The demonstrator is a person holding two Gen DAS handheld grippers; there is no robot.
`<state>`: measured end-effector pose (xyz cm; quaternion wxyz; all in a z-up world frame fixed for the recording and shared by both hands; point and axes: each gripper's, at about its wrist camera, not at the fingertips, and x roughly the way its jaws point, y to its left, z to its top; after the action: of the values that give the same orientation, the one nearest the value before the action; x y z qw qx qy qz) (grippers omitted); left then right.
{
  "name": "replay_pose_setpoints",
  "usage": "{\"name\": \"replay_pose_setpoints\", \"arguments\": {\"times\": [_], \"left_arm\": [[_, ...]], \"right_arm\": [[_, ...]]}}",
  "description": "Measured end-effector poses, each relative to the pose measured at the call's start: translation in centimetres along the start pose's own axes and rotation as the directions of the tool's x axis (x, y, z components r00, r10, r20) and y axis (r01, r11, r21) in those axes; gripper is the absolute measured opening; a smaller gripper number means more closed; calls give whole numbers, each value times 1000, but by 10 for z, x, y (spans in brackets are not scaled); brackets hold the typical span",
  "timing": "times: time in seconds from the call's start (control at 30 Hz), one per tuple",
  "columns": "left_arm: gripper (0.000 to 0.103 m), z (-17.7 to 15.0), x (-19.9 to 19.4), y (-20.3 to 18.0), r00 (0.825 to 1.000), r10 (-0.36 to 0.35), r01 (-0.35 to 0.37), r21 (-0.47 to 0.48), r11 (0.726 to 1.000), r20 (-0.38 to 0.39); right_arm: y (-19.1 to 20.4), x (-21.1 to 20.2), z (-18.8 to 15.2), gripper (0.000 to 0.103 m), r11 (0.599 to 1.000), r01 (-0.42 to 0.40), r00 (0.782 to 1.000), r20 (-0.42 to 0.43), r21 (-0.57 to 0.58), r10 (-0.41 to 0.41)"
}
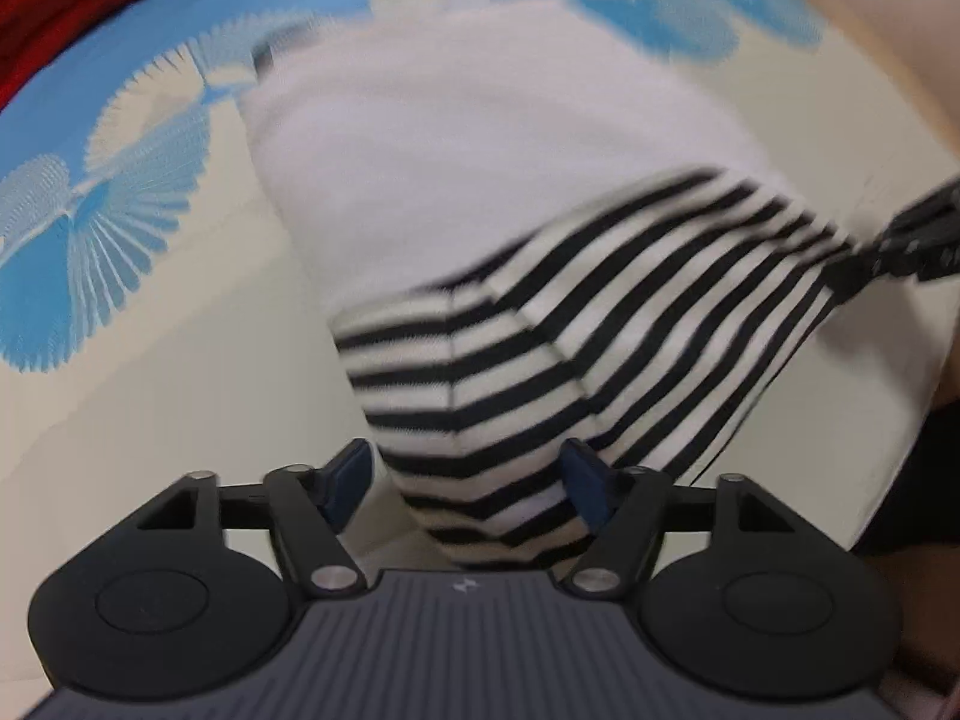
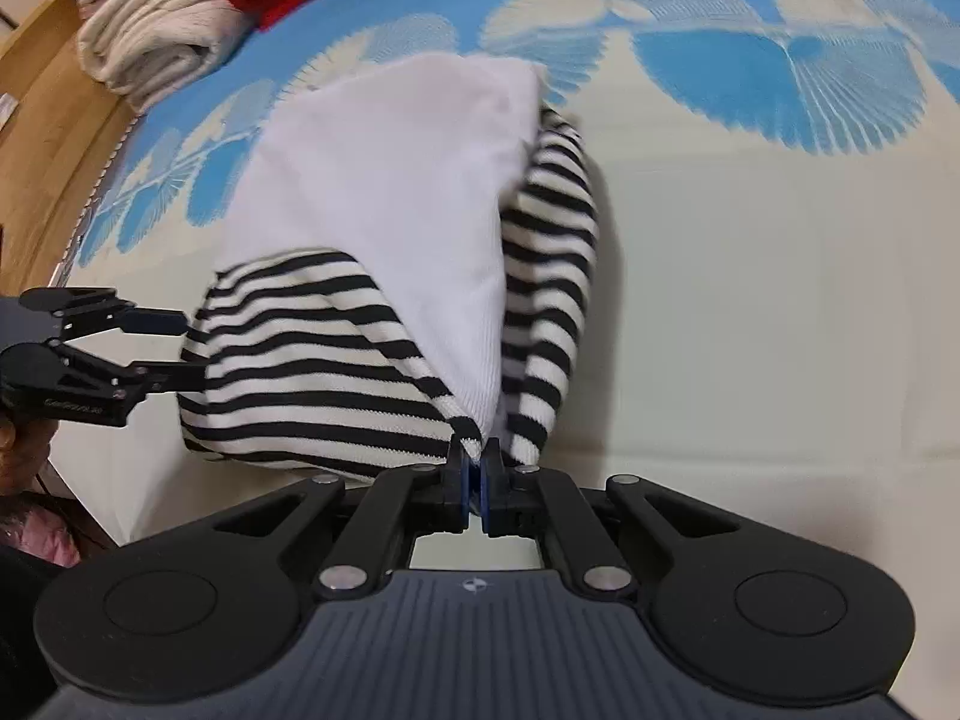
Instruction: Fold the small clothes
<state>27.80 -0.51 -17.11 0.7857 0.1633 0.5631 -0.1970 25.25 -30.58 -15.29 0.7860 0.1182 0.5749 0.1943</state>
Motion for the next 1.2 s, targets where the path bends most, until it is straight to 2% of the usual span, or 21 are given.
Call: {"name": "replay_pose_setpoints", "arguments": {"times": [0.03,0.1,0.17,0.23,0.3,0.33,0.37,0.43,0.47,0.5,0.57,0.63,0.7,0.77,0.83,0.9,0.93,1.0,1.07,1.13,1.2], "left_arm": [[84,-2,7,-2,1000,3,-3,9,1000,-9],[84,0,9,-3,1000,-6,6,9,1000,-14],[83,3,0,1,1000,-3,3,2,1000,-11],[82,5,-17,7,1000,15,-15,0,1000,27],[82,5,-35,16,997,14,-12,-25,1000,81],[82,6,-43,20,994,16,-12,-42,999,111],[82,6,-48,23,990,22,-14,-57,998,137],[74,8,-55,24,984,20,-7,-78,997,176],[70,9,-54,24,983,12,3,-82,997,185],[59,10,-51,22,982,1,15,-85,996,190],[28,13,-32,19,989,-10,23,-82,996,150],[29,11,-6,7,995,37,-35,-28,999,95],[28,12,-6,-6,990,85,-88,17,996,109],[30,15,-21,-7,988,112,-107,-51,993,106],[36,14,-49,-8,981,140,-125,-117,985,135],[51,10,-89,-14,962,179,-145,-170,975,206],[65,5,-113,-18,945,205,-155,-202,967,256],[80,-12,-154,-29,906,250,-170,-245,954,342],[86,-34,-192,-47,862,276,-162,-284,945,426],[87,-56,-216,-65,835,281,-131,-325,937,473],[96,-77,-227,-85,814,279,-85,-371,925,509]], "right_arm": [[0,10,-2,2,1000,19,999,-33,-5,-20],[8,30,-6,2,997,64,994,-85,-53,-69],[13,40,-6,3,991,114,990,-77,-64,-118],[16,32,2,7,993,116,993,-30,-38,-117],[21,15,8,26,986,157,987,46,-50,-155],[26,7,8,41,978,195,979,84,-80,-188],[33,-2,6,45,964,230,969,125,-134,-213],[43,-16,3,44,941,268,952,206,-206,-226],[44,-19,4,44,943,258,951,229,-211,-209],[43,-23,6,44,951,228,954,241,-207,-176],[47,-17,11,44,969,153,965,239,-195,-104],[53,6,13,43,964,149,975,196,-219,-106],[56,36,7,43,936,234,971,119,-264,-209],[57,54,-1,43,901,312,950,83,-301,-301],[60,41,-2,43,897,335,942,108,-289,-317],[67,4,-1,43,909,344,930,220,-235,-295],[71,-17,-4,43,915,343,916,289,-214,-276],[78,-58,-16,47,925,347,869,425,-156,-254],[82,-96,-38,56,941,322,816,534,-104,-220],[87,-125,-67,61,948,308,765,613,-79,-197],[92,-141,-90,62,949,314,729,651,-41,-213]]}}
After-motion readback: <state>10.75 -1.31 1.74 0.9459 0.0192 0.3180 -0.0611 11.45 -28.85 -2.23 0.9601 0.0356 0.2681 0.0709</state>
